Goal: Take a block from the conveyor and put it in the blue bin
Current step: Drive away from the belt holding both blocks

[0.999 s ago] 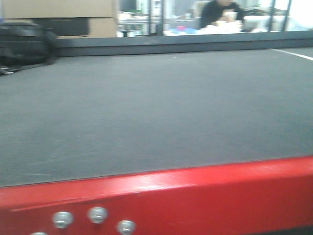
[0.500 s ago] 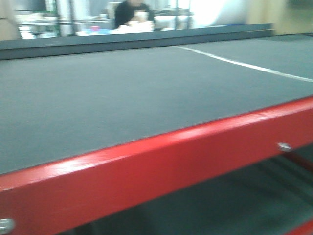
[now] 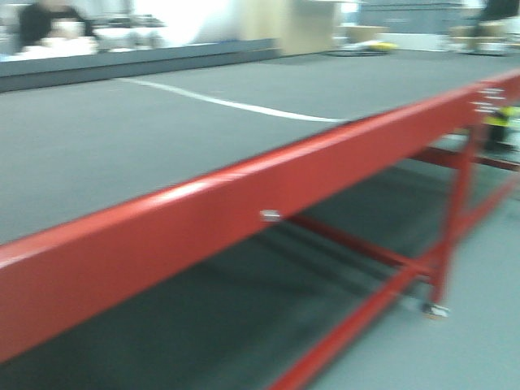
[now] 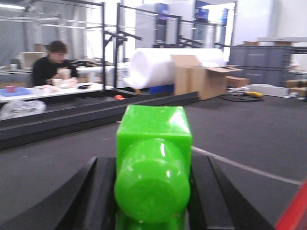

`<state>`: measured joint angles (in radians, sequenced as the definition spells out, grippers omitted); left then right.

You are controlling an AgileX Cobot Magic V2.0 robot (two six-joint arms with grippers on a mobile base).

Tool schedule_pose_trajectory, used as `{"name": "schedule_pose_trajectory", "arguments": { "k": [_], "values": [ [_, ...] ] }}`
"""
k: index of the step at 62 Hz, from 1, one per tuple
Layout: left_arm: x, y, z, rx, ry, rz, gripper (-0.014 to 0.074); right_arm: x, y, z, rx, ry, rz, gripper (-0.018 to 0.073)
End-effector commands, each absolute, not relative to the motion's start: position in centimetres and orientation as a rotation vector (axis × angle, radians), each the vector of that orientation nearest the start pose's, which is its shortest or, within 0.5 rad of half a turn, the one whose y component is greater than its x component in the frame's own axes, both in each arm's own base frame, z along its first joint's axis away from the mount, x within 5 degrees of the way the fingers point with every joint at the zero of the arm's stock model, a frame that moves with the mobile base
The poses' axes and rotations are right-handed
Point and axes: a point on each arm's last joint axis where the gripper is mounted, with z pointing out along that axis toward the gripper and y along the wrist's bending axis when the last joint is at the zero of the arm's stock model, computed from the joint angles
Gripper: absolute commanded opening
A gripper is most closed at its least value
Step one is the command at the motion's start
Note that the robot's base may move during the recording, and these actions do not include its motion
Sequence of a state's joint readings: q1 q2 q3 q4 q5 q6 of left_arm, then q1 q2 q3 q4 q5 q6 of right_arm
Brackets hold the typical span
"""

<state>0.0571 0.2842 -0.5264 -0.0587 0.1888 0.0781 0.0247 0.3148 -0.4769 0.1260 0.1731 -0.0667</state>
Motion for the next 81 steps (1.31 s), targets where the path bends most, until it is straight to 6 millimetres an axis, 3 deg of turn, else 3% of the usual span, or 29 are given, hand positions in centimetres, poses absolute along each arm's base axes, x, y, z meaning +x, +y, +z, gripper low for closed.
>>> {"name": "schedule_pose_trajectory", "arguments": {
  "k": [1, 81],
  "values": [
    [5.86, 0.25, 35.59, -0.017, 1.406, 0.059, -0.0111, 7.06, 0.35, 33.99, 0.004, 1.465, 0.076, -0.0162],
    [5.86, 0.25, 35.59, -0.017, 1.406, 0.059, -0.0111, 7.01, 0.35, 34.01, 0.004, 1.462, 0.076, -0.0162]
  ]
}}
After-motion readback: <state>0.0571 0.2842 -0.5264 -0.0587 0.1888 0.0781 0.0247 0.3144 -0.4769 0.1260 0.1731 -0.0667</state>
